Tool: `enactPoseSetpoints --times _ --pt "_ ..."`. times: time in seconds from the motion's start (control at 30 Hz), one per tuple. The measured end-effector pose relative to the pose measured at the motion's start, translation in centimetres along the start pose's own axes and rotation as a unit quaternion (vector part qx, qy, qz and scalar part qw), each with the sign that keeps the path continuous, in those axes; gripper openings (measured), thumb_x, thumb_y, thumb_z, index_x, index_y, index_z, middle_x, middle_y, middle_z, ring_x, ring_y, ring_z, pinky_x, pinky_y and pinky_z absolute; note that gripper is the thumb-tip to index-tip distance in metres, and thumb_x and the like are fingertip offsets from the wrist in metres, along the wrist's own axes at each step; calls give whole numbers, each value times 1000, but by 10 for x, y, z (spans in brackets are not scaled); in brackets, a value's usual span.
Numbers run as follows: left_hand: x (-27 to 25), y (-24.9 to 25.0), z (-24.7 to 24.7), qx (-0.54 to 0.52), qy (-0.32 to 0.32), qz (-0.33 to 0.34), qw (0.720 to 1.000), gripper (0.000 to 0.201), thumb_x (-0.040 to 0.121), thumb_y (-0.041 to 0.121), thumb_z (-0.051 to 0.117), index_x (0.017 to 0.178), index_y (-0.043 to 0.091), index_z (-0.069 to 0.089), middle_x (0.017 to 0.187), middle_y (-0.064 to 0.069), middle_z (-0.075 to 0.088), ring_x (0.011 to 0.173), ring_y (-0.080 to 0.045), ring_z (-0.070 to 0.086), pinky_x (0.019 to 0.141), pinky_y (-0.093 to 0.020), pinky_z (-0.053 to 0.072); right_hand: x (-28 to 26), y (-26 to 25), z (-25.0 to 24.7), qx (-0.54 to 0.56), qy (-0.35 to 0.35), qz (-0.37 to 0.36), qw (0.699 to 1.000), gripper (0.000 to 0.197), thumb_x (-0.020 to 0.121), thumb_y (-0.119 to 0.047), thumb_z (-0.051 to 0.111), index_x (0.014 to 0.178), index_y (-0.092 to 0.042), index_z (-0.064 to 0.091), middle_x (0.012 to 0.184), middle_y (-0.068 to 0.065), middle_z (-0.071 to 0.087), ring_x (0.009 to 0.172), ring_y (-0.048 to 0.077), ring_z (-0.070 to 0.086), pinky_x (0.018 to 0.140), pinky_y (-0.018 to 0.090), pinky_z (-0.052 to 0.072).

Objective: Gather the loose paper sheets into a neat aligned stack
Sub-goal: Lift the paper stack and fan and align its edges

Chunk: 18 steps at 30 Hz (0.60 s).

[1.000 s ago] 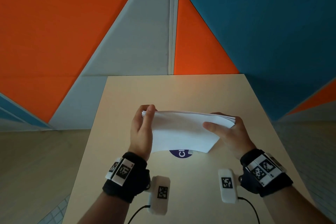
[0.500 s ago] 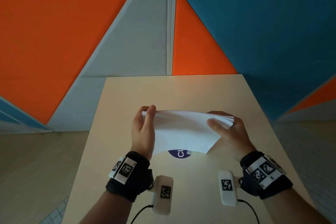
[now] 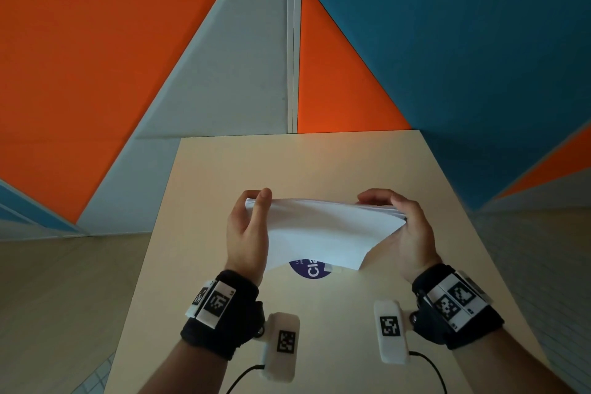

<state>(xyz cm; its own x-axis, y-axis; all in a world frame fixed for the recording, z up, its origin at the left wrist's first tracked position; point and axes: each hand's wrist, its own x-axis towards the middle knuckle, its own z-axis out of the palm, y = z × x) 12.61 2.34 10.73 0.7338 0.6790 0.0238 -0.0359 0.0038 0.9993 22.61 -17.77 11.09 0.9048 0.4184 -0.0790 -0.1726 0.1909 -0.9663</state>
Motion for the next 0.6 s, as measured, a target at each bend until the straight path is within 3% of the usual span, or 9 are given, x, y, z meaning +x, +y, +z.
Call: enactPoseSetpoints --times 0.07,0.13,0.2,0.27,0.3,0.37,0.47,0.53,0.6 --pt "0 1 1 1 1 -3 1000 30 90 44 49 65 28 51 64 13 48 71 -17 44 72 -38 34 2 0 -3 8 -2 -4 1000 42 84 -33 37 92 -11 72 94 11 72 87 25 66 77 39 45" --pt "1 3 2 -3 3 -3 1000 33 92 40 48 61 31 49 59 15 45 66 -12 41 70 -34 32 4 1 -9 10 -23 -26 999 46 86 -49 47 104 -13 69 103 12 70 97 26 65 84 42 46" --pt "2 4 2 5 7 2 1000 35 93 38 47 58 32 48 55 17 44 62 -8 38 68 -33 30 4 6 -17 -35 -60 -44 997 63 72 -60 68 117 -16 63 109 5 71 103 20 65 88 33 51" --pt "5 2 2 7 11 6 1000 35 92 40 47 58 32 49 55 17 45 62 -9 39 67 -33 30 2 13 -22 -92 -72 -32 993 71 60 -35 83 124 -20 56 107 -7 73 102 11 68 82 23 55" --pt "6 2 2 5 12 8 1000 35 92 40 47 58 32 49 55 17 45 62 -10 39 68 -33 31 1 16 -24 -114 -68 -12 991 71 60 -21 84 125 -22 56 109 -11 73 103 10 68 79 24 57" --pt "6 1 3 3 8 10 1000 35 92 40 47 59 32 49 55 17 46 63 -11 40 68 -33 31 0 23 -24 -160 -46 23 986 60 67 -4 84 119 -25 62 115 -6 72 107 17 69 77 34 61" --pt "8 -2 1 -10 -14 26 1000 31 93 42 44 66 28 51 63 15 49 67 -14 43 70 -34 35 1 31 -20 -219 -13 50 974 29 80 -4 77 97 -27 70 103 5 77 100 28 71 81 50 57" --pt "10 -9 -5 -20 -69 60 996 34 89 44 44 85 13 55 77 3 55 75 -16 51 71 -32 42 4 37 -20 -240 -7 66 969 23 83 -7 75 89 -28 70 103 12 76 98 31 71 82 54 56" --pt "14 -24 -16 -18 -148 49 988 43 82 40 55 106 5 54 95 -2 64 87 -13 63 76 -24 51 6 42 -21 -245 -9 84 966 20 83 -9 75 85 -28 70 102 16 75 95 34 71 80 57 55"
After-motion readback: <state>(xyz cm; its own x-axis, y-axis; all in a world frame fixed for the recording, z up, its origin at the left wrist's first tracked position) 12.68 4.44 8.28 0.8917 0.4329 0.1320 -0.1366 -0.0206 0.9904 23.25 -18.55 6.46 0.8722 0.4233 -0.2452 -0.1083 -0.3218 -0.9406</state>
